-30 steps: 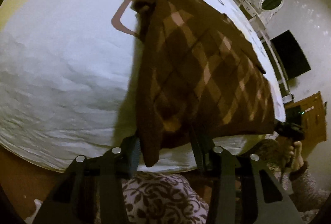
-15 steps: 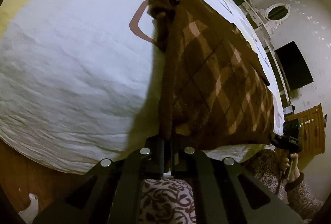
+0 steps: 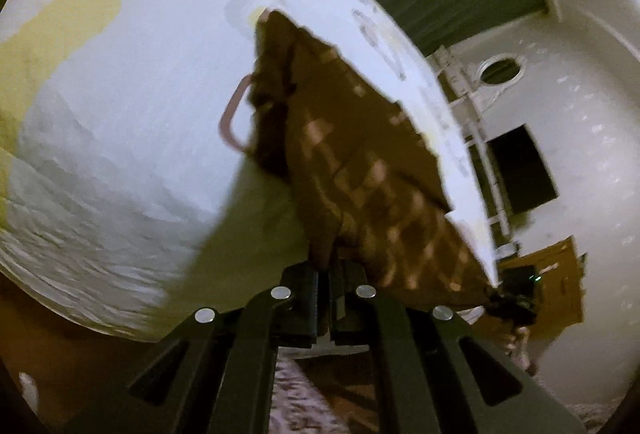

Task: Fold small clothes

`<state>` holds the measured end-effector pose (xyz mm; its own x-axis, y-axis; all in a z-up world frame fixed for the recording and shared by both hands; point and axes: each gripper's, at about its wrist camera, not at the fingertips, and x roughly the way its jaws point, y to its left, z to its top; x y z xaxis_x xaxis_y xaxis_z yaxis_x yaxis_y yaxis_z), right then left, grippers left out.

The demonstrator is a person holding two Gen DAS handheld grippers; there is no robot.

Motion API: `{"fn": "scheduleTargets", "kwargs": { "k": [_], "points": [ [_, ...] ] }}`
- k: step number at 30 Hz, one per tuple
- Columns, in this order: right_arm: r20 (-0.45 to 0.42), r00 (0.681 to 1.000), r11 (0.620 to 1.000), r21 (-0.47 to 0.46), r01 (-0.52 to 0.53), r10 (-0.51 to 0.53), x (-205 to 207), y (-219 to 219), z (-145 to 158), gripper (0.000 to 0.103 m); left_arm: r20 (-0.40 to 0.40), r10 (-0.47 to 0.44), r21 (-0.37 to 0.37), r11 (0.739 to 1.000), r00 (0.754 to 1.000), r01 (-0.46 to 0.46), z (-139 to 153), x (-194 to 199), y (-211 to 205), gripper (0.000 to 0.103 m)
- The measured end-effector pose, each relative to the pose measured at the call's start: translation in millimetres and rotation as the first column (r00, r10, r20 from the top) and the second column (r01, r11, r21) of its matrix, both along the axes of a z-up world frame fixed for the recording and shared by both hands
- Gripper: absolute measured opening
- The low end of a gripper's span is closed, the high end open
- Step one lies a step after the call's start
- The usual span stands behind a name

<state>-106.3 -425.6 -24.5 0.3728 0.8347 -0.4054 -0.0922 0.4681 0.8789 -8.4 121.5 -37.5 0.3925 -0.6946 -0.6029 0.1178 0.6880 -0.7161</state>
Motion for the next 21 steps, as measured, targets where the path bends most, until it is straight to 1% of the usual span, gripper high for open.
{"fn": "scheduleTargets", "kwargs": {
  "k": [3, 6, 9, 11, 12, 14, 16, 19, 21],
  "points": [
    [0.044, 0.999, 0.998, 0.063, 0.023, -0.026, 7.1, -6.9, 18.5, 0.005, 0.015, 0.018, -0.074, 0.997, 1.0, -0.017, 14.5, 5.9, -1.0, 0.003],
    [0.089, 0.994, 0.991, 0.125, 0.047, -0.058, 24.2, -12.3, 37.4, 0.005, 0.033, 0.037, -0.136, 0.99, 0.999, -0.032, 31.6, 19.1, -4.0, 0.003],
    [0.136, 0.985, 0.98, 0.182, 0.08, -0.105, 50.4, -21.0, 53.6, 0.005, 0.051, 0.065, -0.165, 0.985, 0.997, -0.056, 48.7, 37.7, -9.9, 0.003],
    [0.165, 0.977, 0.973, 0.207, 0.101, -0.137, 69.3, -26.3, 61.9, 0.005, 0.049, 0.094, -0.201, 0.976, 0.994, -0.083, 56.7, 54.3, -9.3, 0.003],
    [0.173, 0.973, 0.969, 0.22, 0.112, -0.152, 77.6, -28.6, 64.6, 0.005, 0.047, 0.108, -0.207, 0.974, 0.993, -0.096, 59.5, 62.1, -8.8, 0.003],
    [0.184, 0.966, 0.96, 0.245, 0.134, -0.182, 97.4, -32.0, 68.0, 0.005, 0.043, 0.143, -0.224, 0.966, 0.989, -0.129, 64.8, 84.5, -9.1, 0.003],
    [0.177, 0.96, 0.949, 0.269, 0.165, -0.217, 121.1, -38.0, 66.1, 0.005, 0.021, 0.177, -0.237, 0.957, 0.984, -0.167, 64.0, 107.4, -9.3, 0.003],
    [0.142, 0.958, 0.937, 0.287, 0.201, -0.249, 156.1, -46.3, 54.6, 0.005, -0.021, 0.219, -0.233, 0.948, 0.976, -0.217, 54.3, 140.5, -10.8, 0.003],
    [0.116, 0.96, 0.936, 0.278, 0.216, -0.255, 177.0, -46.5, 44.0, 0.005, -0.049, 0.24, -0.208, 0.947, 0.97, -0.245, 43.7, 163.3, -14.9, 0.003]
  ]
}}
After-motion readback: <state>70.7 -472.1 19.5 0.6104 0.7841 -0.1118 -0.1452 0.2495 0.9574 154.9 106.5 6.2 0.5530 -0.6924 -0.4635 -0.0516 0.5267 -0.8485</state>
